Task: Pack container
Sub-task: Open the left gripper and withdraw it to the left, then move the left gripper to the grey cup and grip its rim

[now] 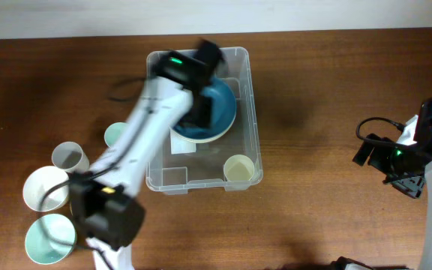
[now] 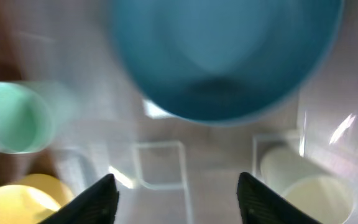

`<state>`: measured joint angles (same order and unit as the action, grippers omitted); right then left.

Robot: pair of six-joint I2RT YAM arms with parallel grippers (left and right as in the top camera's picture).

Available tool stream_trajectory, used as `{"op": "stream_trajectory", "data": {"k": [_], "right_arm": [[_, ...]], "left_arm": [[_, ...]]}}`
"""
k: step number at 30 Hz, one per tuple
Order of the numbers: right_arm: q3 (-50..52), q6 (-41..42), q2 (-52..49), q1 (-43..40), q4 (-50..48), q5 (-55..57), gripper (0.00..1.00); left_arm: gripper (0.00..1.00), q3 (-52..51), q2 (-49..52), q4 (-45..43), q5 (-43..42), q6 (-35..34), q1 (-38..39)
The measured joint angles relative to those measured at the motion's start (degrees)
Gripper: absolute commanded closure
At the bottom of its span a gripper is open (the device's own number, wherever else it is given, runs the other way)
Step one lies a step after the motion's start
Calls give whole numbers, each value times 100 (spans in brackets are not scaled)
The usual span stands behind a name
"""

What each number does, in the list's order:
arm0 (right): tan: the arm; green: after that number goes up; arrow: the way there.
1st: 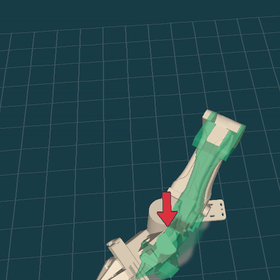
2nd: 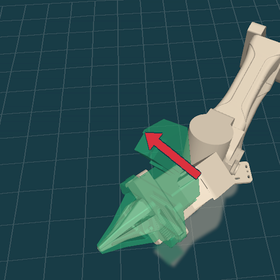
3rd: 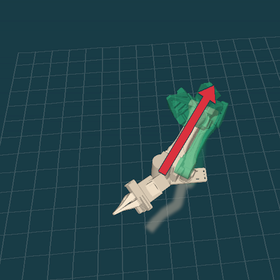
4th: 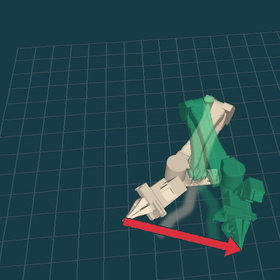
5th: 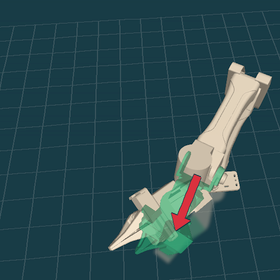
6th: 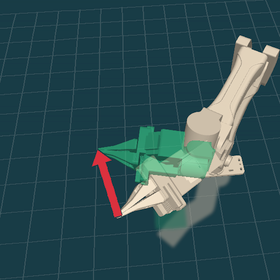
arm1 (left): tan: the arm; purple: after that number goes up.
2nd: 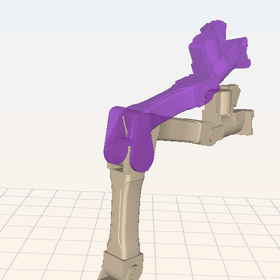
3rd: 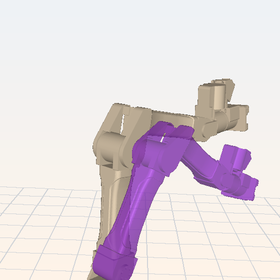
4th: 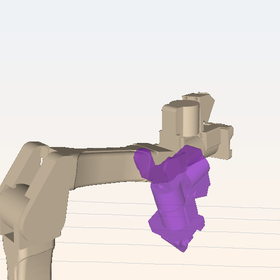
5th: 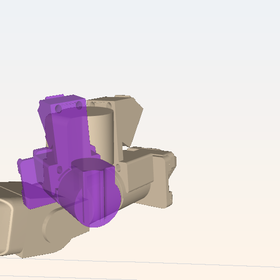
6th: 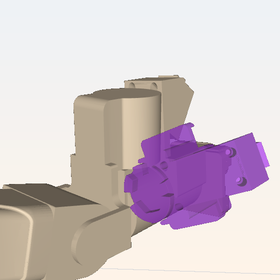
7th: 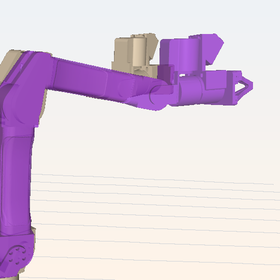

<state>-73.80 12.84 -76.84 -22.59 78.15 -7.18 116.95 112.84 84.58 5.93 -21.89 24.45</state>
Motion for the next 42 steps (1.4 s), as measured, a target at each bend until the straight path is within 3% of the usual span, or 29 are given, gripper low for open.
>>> {"op": "stream_trajectory", "data": {"k": [7,11,21,31,42], "right_arm": [[0,2,0,0,-13,0,0],[0,0,0,0,-20,0,0],[0,-2,0,0,-22,0,0],[0,2,0,0,-28,2,0],[0,2,0,0,-24,0,0]], "left_arm": [[28,199,-1141,184,120,24,-2065],[28,170,-1250,341,146,24,-3042],[27,-1401,-1241,-264,33,221,-4795],[27,-3324,-1233,-1698,-426,761,-5239],[27,-3683,-1233,-2551,-315,1032,-5239]]}}
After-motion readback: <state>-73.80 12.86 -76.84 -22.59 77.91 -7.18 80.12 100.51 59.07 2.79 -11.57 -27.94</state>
